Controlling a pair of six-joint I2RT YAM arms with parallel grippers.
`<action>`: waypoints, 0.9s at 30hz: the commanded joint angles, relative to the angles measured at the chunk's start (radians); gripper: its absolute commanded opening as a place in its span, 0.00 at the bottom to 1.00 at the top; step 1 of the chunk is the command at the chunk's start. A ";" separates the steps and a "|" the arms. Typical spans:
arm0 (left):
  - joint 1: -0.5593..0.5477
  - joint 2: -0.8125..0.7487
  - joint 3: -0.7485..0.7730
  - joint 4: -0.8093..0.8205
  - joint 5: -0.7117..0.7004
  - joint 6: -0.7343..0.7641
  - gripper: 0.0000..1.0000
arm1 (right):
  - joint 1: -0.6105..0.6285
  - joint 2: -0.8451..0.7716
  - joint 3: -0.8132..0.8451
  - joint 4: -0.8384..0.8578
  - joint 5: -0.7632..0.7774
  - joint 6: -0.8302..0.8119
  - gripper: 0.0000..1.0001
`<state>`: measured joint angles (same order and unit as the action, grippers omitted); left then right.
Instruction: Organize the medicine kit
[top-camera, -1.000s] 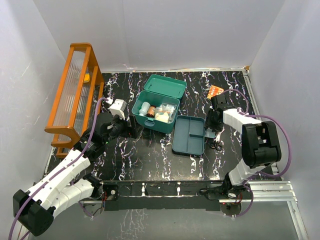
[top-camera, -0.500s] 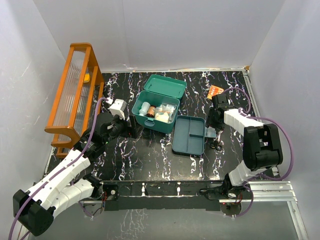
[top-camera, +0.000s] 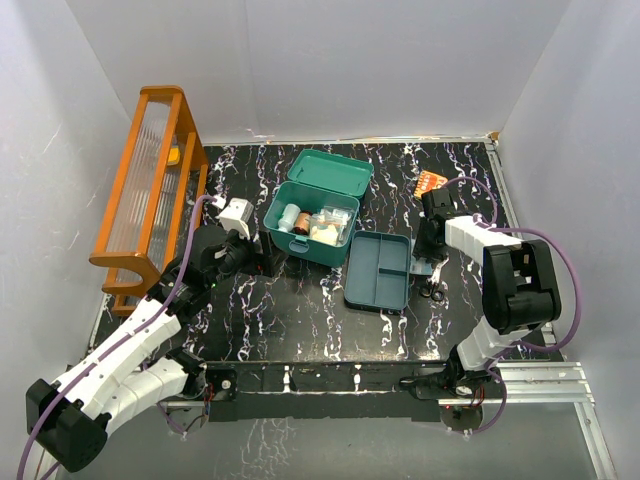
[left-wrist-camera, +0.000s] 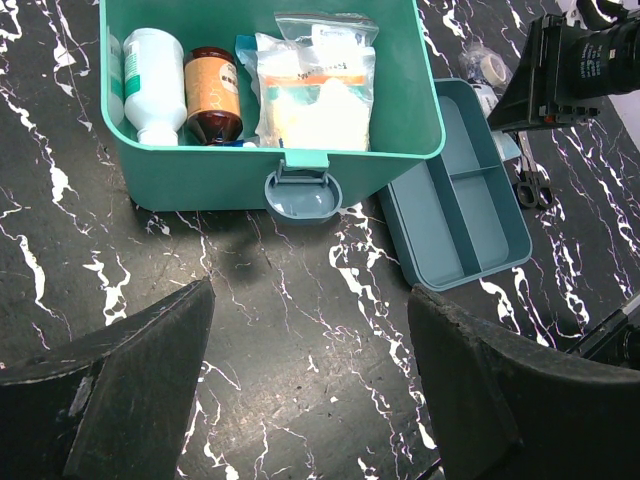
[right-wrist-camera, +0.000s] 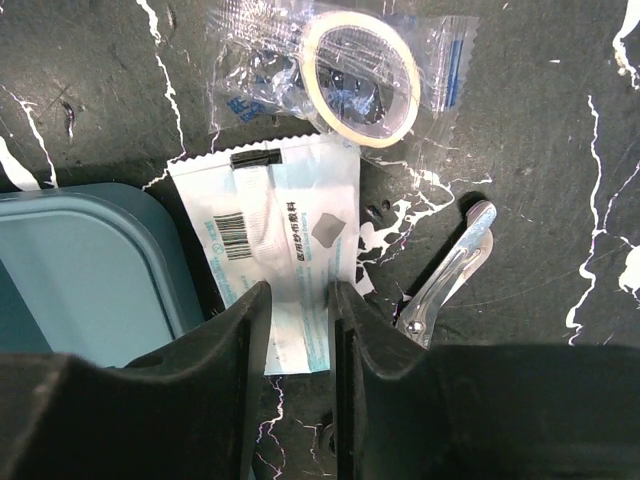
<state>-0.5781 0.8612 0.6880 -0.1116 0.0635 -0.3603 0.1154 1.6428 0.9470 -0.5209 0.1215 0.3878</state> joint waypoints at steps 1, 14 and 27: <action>-0.002 -0.001 0.003 0.021 0.006 -0.003 0.77 | -0.004 -0.011 0.038 0.011 0.013 0.000 0.25; -0.002 -0.005 0.002 0.019 0.004 -0.003 0.77 | -0.003 -0.068 0.025 0.017 0.001 0.027 0.07; -0.002 -0.011 0.001 0.028 -0.001 -0.005 0.77 | -0.004 -0.286 -0.019 0.007 -0.120 0.086 0.07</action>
<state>-0.5781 0.8631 0.6880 -0.1081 0.0628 -0.3603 0.1154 1.4193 0.9337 -0.5220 0.0761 0.4370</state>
